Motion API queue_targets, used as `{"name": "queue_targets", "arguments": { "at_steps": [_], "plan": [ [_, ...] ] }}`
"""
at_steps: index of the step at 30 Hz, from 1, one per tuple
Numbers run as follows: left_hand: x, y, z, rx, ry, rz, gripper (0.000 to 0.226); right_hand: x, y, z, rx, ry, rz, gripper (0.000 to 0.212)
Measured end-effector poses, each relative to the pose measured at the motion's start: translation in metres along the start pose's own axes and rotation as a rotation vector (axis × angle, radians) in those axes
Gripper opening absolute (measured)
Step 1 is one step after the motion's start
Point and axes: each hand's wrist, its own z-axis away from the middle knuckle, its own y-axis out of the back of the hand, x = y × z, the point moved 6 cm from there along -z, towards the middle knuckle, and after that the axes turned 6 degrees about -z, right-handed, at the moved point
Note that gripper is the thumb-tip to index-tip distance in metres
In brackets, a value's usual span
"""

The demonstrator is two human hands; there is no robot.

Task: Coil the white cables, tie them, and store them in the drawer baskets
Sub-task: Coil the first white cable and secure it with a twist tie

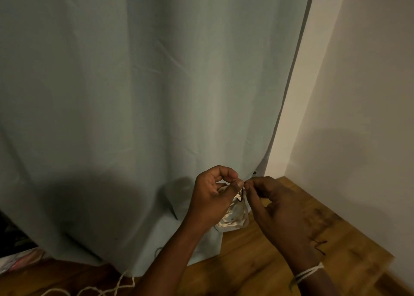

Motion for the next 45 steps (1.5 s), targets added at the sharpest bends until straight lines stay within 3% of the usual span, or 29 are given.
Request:
{"name": "queue_targets", "arguments": {
  "at_steps": [4,16,22,28,32,35,38,41,45],
  "plan": [
    [-0.001,0.001,0.001,-0.005,-0.005,-0.002,0.012,0.004,-0.002,0.0,-0.02,-0.006,0.071,0.006],
    [-0.001,-0.005,0.003,-0.188,-0.006,-0.037,0.013,0.01,-0.009,-0.007,-0.127,-0.005,0.011,0.016],
    [0.004,-0.006,-0.004,-0.232,-0.015,-0.081,0.008,0.018,-0.016,-0.006,-0.204,-0.208,-0.351,0.022],
    [0.015,-0.011,-0.011,-0.306,-0.169,-0.269,0.009,0.029,-0.017,-0.005,-0.147,-0.339,-0.592,0.033],
    [0.011,-0.008,-0.011,-0.276,-0.196,-0.32,0.007,0.037,-0.014,-0.002,-0.141,-0.275,-0.412,0.018],
    [0.005,-0.004,-0.013,-0.254,-0.184,-0.306,0.008,0.031,-0.01,-0.004,-0.227,-0.185,-0.227,0.01],
    [0.002,-0.002,-0.016,-0.277,-0.155,-0.261,0.013,0.02,-0.007,-0.007,-0.293,-0.073,-0.102,0.014],
    [0.004,-0.001,-0.016,-0.274,-0.164,-0.268,0.013,0.013,-0.004,-0.012,-0.304,0.033,-0.023,0.015],
    [0.001,-0.003,-0.018,-0.293,-0.153,-0.285,0.01,0.018,-0.008,-0.012,-0.258,0.014,-0.037,0.012]
  ]
}}
